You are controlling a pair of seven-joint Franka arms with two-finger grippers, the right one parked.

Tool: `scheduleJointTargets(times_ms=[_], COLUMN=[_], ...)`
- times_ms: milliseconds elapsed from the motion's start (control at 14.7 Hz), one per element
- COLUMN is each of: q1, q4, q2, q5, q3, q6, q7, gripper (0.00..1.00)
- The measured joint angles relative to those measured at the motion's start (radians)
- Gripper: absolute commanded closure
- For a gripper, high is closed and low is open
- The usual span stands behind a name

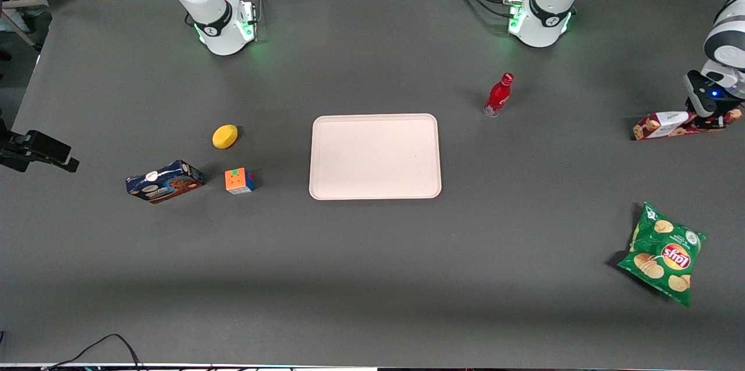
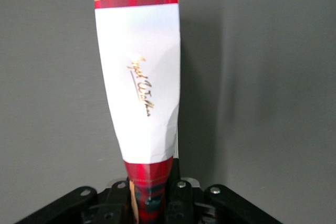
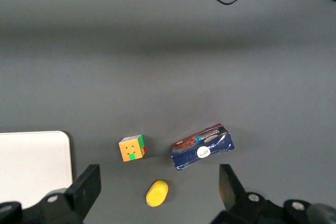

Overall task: Place red cookie box on tray
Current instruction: 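Lift the cookie box upright with the left gripper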

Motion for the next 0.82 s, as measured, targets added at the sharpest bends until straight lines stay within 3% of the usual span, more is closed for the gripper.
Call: scheduleJointTargets(times_ms=[273, 818], q1=[-0.003, -0.027], q4=[0.078, 0.450], q2=[-0.002, -0.056], q5=[-0.006, -0.008], q3=[-0.008, -0.072], q6=[-0.046, -0.420], q7=[-0.007, -0.168], gripper=[0.84, 0.84])
